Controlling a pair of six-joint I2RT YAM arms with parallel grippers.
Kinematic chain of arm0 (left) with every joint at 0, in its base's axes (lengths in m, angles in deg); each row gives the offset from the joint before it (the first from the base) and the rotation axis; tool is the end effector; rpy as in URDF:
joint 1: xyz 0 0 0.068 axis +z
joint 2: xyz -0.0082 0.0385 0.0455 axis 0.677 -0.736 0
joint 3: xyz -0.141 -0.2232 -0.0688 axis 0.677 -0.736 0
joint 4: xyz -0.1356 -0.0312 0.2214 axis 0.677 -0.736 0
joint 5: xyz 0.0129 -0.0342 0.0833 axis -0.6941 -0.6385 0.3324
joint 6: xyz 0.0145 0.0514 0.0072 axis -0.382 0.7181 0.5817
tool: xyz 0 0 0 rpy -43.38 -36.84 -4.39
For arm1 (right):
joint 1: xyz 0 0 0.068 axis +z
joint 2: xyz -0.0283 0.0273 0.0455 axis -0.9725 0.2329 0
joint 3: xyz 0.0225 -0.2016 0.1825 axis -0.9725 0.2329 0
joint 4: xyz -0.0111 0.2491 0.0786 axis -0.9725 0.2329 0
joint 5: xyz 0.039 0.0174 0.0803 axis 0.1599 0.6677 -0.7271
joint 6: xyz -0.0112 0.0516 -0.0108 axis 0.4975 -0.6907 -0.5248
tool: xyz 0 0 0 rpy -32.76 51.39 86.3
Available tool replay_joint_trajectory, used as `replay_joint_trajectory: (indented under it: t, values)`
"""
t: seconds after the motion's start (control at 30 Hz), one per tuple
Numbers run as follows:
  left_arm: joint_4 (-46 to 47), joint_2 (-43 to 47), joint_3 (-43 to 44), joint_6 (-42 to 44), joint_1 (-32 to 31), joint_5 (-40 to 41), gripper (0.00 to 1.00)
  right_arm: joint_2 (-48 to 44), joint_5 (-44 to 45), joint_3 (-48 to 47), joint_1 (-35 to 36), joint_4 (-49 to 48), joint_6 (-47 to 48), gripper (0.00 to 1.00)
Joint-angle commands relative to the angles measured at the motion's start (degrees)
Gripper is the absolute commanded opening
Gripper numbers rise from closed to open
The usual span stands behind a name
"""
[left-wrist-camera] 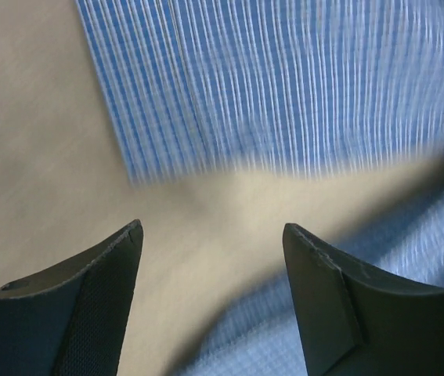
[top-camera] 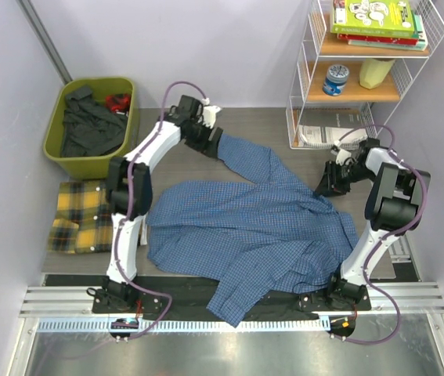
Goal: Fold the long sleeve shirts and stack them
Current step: Flatten the shirt out
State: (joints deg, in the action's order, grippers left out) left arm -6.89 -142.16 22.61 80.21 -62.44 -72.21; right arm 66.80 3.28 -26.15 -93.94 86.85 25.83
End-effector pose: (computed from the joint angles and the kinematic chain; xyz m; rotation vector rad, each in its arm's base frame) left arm 0.4584 -0.1784 0.2314 0.7574 2.4226 -0.5274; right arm 0.3461 -0.0862 0.1623 -0.0576 2.7343 0.8262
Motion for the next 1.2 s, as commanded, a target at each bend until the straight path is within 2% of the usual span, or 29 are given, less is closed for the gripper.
replay_joint_trajectory:
  t: [0.0,0.03,0.07,0.17,0.27,0.43,0.5,0.53,0.67,0.7,0.73,0.77,0.8,0.9,0.97,1.0,1.17]
  values:
    - [5.7,-9.8,14.6,-11.3,-1.3,7.4,0.73,-4.6,-3.1,2.1,2.7,-1.0,0.5,0.28]
    - [6.4,-11.1,16.5,-12.1,-1.9,9.0,0.73,-5.0,-3.0,2.4,3.1,-0.7,1.1,0.21]
    - [6.7,-13.6,19.3,-11.9,-2.3,10.6,0.73,-5.6,-2.4,2.5,3.8,-0.4,2.0,0.2]
    - [7.0,-16.3,23.0,-11.1,-3.5,14.5,0.77,-7.0,-2.2,2.3,5.1,3.0,5.8,0.2]
    - [5.6,-19.5,25.9,-10.4,-4.3,18.0,0.76,-10.4,-1.6,4.1,6.6,4.5,9.1,0.2]
    - [0.1,-24.0,30.1,-9.8,-5.5,19.9,0.77,-17.8,1.2,8.9,14.0,7.9,15.9,0.19]
    - [-2.9,-24.7,30.6,-10.7,-5.5,18.1,0.72,-19.5,2.5,11.1,16.8,9.0,18.1,0.19]
    - [-3.6,-25.2,30.5,-10.8,-5.5,17.2,0.63,-21.2,3.5,11.8,19.2,9.2,18.9,0.19]
    - [-5.3,-25.5,29.7,-9.6,-5.5,11.8,0.46,-24.3,3.2,13.3,21.1,11.7,21.9,0.22]
    - [-5.1,-25.3,29.6,-8.9,-5.5,10.6,0.43,-24.7,2.7,13.0,21.3,12.5,22.4,0.26]
    - [-4.6,-24.5,29.2,-7.3,-5.5,8.9,0.32,-25.2,1.7,12.8,21.5,13.2,23.5,0.3]
    - [-4.3,-23.9,29.1,-6.2,-5.5,3.5,0.27,-26.1,0.7,11.6,21.5,15.7,24.5,0.35]
    - [-4.0,-23.1,29.0,-4.5,-5.5,0.8,0.15,-26.7,-0.3,10.8,21.5,17.2,25.8,0.45]
    - [0.1,-17.4,26.1,-3.1,-5.5,-11.1,0.0,-29.9,-2.2,7.1,21.5,20.0,26.8,0.59]
    - [4.7,-11.6,22.5,-3.1,-5.4,-16.9,0.0,-32.5,-0.9,3.6,21.2,20.0,25.3,0.64]
    - [6.1,-9.6,20.0,-2.8,-5.5,-21.6,0.0,-33.1,-0.2,2.4,20.7,19.6,24.6,0.71]
    - [8.5,3.5,15.3,2.4,-7.5,-27.2,0.0,-33.9,-2.1,-6.8,12.5,15.9,18.6,0.86]
